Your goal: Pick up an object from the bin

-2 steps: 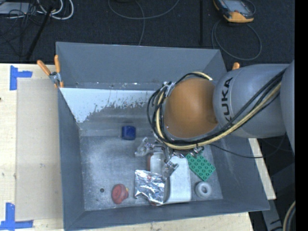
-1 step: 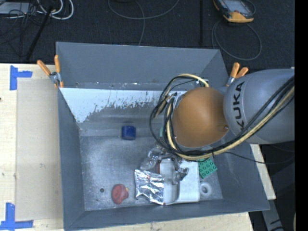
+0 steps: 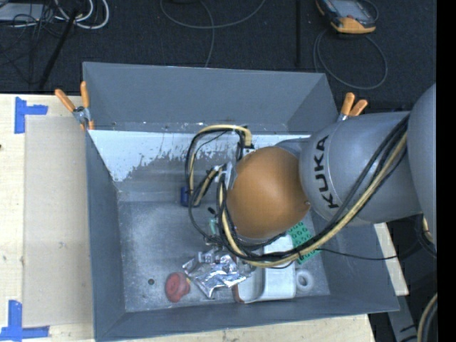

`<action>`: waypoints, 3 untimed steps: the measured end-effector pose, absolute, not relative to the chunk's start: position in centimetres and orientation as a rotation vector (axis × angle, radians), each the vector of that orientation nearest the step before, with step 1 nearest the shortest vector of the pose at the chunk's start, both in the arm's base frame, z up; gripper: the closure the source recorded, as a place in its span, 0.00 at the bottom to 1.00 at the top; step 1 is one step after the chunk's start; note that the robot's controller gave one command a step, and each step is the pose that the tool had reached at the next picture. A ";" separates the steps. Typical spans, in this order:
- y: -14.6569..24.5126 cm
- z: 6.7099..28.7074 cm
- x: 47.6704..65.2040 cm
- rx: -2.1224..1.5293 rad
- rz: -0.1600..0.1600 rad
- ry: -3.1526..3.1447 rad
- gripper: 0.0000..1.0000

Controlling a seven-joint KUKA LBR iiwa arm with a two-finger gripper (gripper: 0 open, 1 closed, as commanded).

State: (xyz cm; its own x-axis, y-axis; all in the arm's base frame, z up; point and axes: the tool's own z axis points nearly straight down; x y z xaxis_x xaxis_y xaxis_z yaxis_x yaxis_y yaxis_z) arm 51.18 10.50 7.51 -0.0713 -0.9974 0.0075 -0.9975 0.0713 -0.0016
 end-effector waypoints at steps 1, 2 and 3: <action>10.4 7.7 51.3 2.132 0.004 -2.301 0.00; 10.5 7.9 51.4 2.133 0.005 -2.305 1.00; 10.6 9.6 51.4 2.130 -0.001 -2.311 1.00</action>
Offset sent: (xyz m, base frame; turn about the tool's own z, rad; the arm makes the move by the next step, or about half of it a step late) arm 0.0000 0.0000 0.0000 0.0000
